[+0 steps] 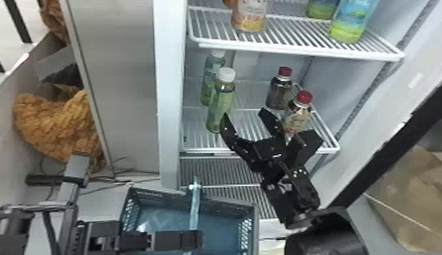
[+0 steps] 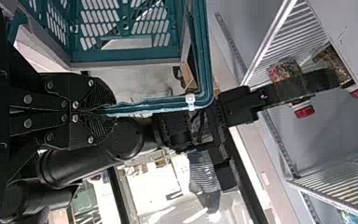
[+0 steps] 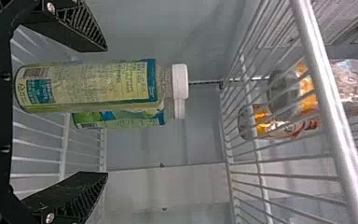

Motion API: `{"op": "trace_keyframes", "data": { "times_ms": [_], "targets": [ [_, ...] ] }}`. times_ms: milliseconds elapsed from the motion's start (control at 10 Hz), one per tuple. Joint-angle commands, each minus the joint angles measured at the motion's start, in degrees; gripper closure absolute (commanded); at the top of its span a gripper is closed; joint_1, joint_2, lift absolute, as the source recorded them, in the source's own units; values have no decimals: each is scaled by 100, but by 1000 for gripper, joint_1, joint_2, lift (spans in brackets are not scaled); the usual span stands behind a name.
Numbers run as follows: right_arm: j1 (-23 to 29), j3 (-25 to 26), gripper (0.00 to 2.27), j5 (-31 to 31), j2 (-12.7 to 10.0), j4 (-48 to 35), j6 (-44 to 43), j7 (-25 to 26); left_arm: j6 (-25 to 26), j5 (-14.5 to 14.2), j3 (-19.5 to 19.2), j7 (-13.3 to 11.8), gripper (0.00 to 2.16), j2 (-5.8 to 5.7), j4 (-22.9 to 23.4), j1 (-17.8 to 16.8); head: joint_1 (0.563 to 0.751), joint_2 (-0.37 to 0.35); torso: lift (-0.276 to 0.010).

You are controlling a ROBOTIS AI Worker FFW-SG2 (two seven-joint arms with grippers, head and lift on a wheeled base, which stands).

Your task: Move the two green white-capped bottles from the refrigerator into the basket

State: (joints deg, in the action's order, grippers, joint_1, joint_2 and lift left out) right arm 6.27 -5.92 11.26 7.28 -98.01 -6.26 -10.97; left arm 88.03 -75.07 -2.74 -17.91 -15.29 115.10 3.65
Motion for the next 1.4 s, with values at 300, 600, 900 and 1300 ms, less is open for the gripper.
{"op": "trace_keyframes", "data": {
  "times_ms": [300, 600, 900, 1300],
  "targets": [
    [-585, -197, 90, 28, 28, 667, -77, -230, 0, 23, 11, 6, 1161, 0, 0, -28, 695, -176, -263],
    [-894, -334, 94, 17, 45, 963, -77, -265, -14, 12, 0, 15, 1161, -9, 0, -28, 695, -162, -263],
    [-1105, -494, 424, 17, 63, 1089, 91, -265, -28, 12, 0, 15, 1161, 0, 0, -28, 695, -140, -263],
    [-1091, -460, 895, 5, 72, 977, 218, -265, -14, 12, 0, 15, 1161, 0, 0, -14, 695, -130, -263]
  ]
}}
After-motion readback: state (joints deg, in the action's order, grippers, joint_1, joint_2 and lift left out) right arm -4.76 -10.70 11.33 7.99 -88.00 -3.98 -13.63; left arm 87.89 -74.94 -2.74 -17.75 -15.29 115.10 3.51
